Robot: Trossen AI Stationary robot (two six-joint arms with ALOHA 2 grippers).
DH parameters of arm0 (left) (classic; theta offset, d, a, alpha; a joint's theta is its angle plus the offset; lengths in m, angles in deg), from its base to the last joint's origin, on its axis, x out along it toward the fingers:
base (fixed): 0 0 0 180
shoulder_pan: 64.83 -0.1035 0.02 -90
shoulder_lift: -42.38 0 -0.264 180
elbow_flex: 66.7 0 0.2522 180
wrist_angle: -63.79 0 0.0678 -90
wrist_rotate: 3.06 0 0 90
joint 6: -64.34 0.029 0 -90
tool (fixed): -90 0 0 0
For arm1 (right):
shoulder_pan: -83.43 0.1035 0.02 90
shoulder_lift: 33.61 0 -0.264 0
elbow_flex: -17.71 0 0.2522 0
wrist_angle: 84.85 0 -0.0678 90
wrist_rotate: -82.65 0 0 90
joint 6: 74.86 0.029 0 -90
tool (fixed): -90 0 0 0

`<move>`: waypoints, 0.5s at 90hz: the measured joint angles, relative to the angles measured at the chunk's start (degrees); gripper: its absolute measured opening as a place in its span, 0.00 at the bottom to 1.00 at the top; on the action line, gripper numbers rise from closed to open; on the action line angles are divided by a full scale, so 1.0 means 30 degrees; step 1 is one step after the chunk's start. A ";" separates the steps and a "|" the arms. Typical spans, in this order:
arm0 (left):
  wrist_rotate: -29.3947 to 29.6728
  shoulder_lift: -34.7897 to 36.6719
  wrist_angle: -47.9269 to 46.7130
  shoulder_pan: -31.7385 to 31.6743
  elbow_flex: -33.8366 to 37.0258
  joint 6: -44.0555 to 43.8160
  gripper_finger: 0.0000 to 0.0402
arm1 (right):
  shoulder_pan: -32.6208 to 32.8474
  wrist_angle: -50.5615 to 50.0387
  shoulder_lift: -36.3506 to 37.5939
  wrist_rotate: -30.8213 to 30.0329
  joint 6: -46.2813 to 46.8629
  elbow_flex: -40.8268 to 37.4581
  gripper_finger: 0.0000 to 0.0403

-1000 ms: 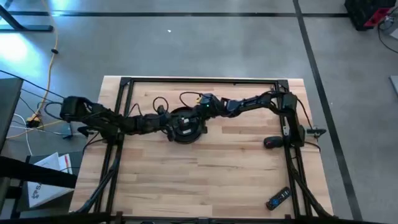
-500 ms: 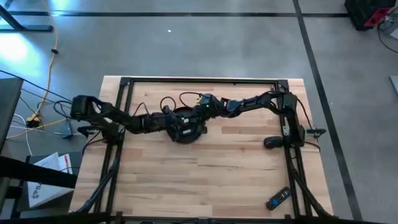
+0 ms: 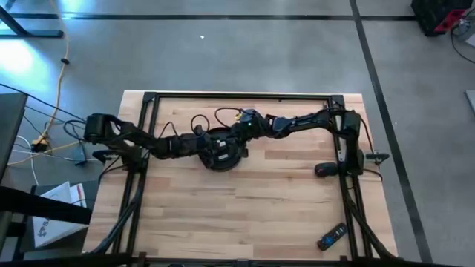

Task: Insert battery
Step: Insert the yellow battery into the white-black wall clock

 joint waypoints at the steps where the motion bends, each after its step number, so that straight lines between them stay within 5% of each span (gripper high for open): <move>1: -0.0005 0.0000 0.0034 0.0005 0.0000 0.0000 0.55 | 0.0000 -0.0014 0.0000 0.0000 0.0007 0.0000 0.19; 45: 0.0067 0.0148 -0.0234 0.0020 0.0000 -0.0313 0.55 | 0.0000 -0.0471 0.0000 0.0000 0.0216 0.0000 0.19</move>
